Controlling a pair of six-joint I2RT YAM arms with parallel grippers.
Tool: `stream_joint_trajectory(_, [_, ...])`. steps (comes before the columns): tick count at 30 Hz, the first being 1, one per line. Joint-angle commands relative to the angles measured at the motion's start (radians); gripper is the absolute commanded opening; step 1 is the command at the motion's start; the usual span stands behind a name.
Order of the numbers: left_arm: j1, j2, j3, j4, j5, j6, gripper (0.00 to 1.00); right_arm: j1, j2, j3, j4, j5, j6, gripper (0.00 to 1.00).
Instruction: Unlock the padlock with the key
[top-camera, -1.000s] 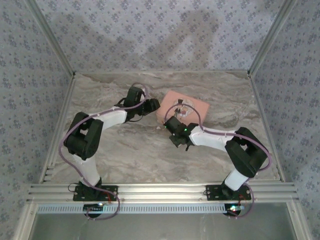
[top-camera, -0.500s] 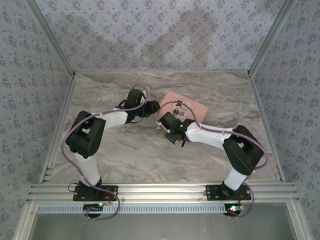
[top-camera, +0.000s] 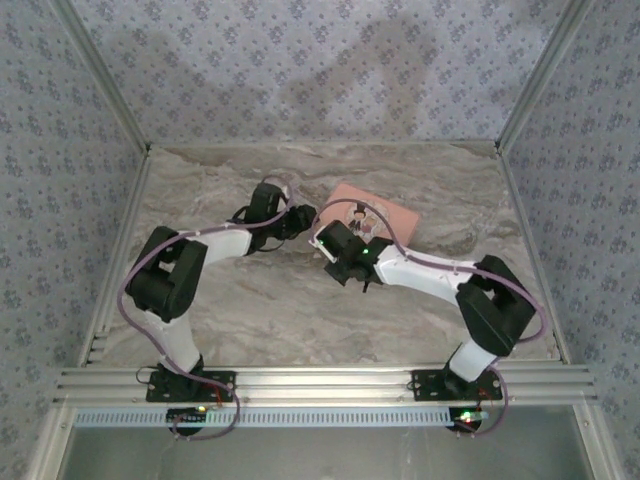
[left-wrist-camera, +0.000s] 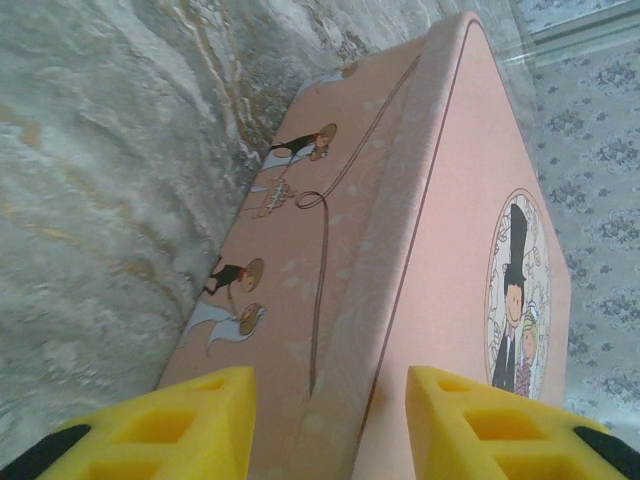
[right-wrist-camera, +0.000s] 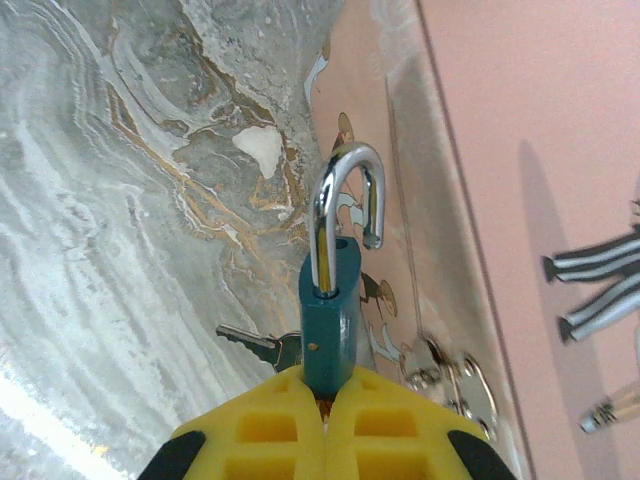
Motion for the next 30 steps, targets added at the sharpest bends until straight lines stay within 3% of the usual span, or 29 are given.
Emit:
stream_joint_trajectory(1, [0.021, -0.103, -0.03, -0.032, -0.048, 0.034, 0.45, 0.008, -0.079, -0.029, -0.006, -0.005, 0.04, 0.0])
stream_joint_trajectory(10, [0.027, -0.318, -0.15, -0.121, -0.148, 0.13, 0.55, 0.007, -0.26, -0.113, -0.04, 0.0, 0.167, 0.0])
stream_joint_trajectory(12, [0.027, -0.358, -0.177, -0.145, -0.169, 0.151, 0.71, 0.001, -0.311, -0.136, -0.059, -0.008, 0.221, 0.0])
stream_joint_trajectory(13, [0.027, -0.373, -0.187, -0.156, -0.175, 0.159, 0.88, -0.006, -0.334, -0.146, -0.066, -0.009, 0.246, 0.0])
stream_joint_trajectory(14, [0.027, -0.391, -0.198, -0.168, -0.182, 0.166, 0.98, -0.019, -0.36, -0.16, -0.078, -0.008, 0.28, 0.0])
stream_joint_trajectory(19, [0.016, -0.507, -0.251, -0.236, -0.266, 0.203, 0.98, -0.14, -0.509, -0.236, -0.137, -0.035, 0.446, 0.0])
stream_joint_trajectory(24, [-0.009, -0.616, -0.295, -0.326, -0.356, 0.248, 0.98, -0.343, -0.655, -0.298, -0.227, -0.093, 0.579, 0.0])
stream_joint_trajectory(30, [-0.016, -0.694, -0.358, -0.369, -0.41, 0.238, 0.98, -0.601, -0.667, -0.318, -0.356, -0.154, 0.666, 0.0])
